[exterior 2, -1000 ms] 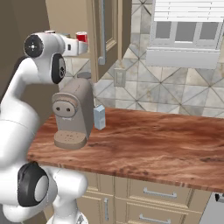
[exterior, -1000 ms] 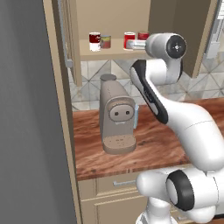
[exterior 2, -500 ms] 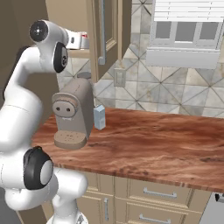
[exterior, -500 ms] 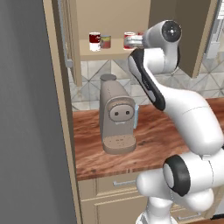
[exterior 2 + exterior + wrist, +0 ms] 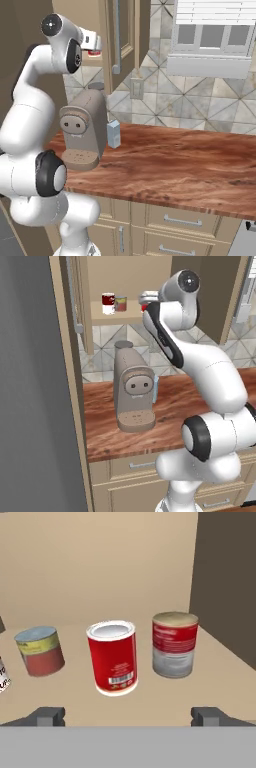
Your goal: Stack two cans on top of the other two cans in the cabinet.
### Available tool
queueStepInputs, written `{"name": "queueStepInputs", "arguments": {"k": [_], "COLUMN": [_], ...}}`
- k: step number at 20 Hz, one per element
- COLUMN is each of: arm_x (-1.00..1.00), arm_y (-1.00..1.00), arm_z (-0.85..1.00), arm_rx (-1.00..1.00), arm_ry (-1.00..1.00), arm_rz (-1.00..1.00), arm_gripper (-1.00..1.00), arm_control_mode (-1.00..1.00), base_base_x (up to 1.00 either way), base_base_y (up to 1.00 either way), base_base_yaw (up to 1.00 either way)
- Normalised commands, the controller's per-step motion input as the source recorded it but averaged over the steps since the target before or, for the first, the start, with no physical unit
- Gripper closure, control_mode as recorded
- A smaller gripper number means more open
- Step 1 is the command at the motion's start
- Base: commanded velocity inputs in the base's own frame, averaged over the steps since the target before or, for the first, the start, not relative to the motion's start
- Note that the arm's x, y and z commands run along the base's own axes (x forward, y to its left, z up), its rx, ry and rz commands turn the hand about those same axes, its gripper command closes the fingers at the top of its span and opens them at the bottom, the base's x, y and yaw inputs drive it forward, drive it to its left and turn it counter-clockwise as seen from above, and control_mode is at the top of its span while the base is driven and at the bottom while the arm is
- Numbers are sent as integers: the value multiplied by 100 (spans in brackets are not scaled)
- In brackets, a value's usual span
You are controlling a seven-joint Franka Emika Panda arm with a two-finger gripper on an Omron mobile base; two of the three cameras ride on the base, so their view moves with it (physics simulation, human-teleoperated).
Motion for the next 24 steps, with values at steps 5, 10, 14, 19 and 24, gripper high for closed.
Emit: {"name": "queueStepInputs", "arguments": {"k": [5, 10, 14, 19, 24], "arm_x": [24, 26, 23, 24, 15], "arm_y": [5, 7, 7, 3, 4], "arm_z": [-16, -21, -10, 0, 0], "arm_rx": [0, 0, 0, 0, 0], "arm_ry": [0, 0, 0, 0, -2], "arm_rz": [0, 0, 0, 0, 0], "arm_gripper": [-100, -100, -100, -100, -100], "arm_control_mode": [-100, -100, -100, -100, -100], "base_base_x": [0, 0, 0, 0, 0], "base_base_y": [0, 0, 0, 0, 0], "base_base_yaw": [0, 0, 0, 0, 0]}}
